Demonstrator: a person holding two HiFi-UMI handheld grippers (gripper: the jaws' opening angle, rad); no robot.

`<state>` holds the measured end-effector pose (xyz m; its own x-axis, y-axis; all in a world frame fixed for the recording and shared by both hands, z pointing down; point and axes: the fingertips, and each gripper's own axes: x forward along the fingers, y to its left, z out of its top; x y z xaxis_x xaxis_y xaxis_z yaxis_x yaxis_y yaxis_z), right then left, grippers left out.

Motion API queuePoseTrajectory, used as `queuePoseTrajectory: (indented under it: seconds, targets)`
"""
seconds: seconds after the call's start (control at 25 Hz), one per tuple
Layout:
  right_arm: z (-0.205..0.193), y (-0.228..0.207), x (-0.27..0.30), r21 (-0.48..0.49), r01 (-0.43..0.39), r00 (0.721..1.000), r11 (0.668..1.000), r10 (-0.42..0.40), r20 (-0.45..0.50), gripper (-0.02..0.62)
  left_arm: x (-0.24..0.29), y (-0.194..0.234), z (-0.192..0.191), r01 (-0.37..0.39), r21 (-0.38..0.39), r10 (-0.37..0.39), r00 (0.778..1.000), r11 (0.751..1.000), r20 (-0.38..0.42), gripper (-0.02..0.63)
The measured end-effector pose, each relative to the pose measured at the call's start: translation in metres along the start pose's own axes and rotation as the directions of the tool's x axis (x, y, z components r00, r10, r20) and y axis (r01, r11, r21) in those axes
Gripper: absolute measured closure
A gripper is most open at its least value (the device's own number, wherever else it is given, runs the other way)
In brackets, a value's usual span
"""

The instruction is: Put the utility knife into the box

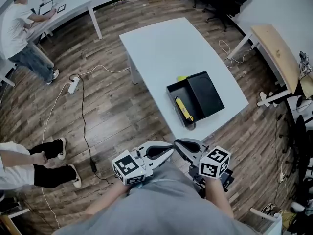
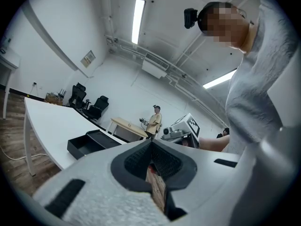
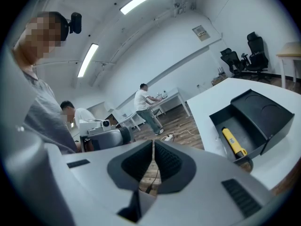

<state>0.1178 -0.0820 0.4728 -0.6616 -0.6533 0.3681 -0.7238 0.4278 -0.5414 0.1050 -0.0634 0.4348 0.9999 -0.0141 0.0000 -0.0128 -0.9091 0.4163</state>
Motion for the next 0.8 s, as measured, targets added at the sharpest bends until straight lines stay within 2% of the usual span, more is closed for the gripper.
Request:
queuePoseTrajectory:
  seconds: [0.4, 0.8]
  targets:
    - [-0.0056, 0.0019, 0.0016, -0.056, 0.011, 1.0, 0.998, -0.013, -0.027, 0.563, 0.0002, -0.0023, -0.0038, 0.004, -0.002, -0.004, 1.0, 1.0, -0.013, 0.589]
    - [-0.006, -0.0003, -0.006, -0.061, 0.018, 0.999, 0.998, -0.02, -0.025, 0.566, 0.0044, -0.0084, -0.0065, 0.012, -0.002, -0.012, 1.0, 1.0, -0.015, 0.588]
